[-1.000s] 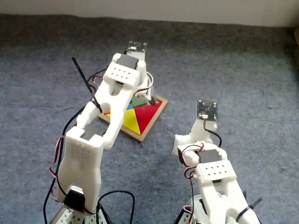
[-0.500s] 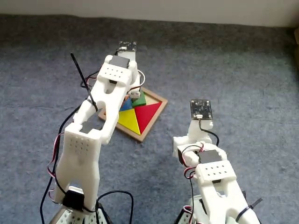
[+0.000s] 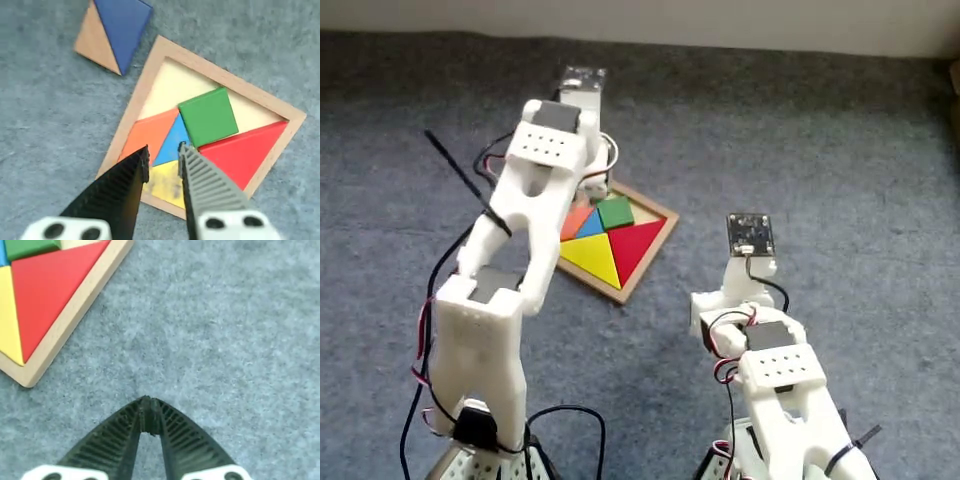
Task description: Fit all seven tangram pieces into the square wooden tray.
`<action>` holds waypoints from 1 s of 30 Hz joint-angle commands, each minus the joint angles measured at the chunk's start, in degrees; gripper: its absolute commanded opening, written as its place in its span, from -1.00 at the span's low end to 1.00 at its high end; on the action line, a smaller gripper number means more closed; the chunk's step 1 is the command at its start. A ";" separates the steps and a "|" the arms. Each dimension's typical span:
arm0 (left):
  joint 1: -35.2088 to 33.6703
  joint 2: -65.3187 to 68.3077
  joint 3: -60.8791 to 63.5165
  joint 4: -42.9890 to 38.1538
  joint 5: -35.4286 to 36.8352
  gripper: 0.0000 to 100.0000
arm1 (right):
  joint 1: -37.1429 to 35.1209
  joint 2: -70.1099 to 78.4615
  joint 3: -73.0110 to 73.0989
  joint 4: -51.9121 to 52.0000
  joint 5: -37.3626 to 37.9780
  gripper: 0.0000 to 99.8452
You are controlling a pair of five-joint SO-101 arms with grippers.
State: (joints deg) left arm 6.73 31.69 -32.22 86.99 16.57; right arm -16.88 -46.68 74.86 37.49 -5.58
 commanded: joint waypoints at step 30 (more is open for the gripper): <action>-16.57 26.15 -20.00 -16.09 -2.37 -0.63 | 0.40 -1.36 -0.31 -1.19 0.70 -0.98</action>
State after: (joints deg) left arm -8.13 56.40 -47.96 70.55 14.90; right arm -16.88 -46.68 74.86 37.49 -5.58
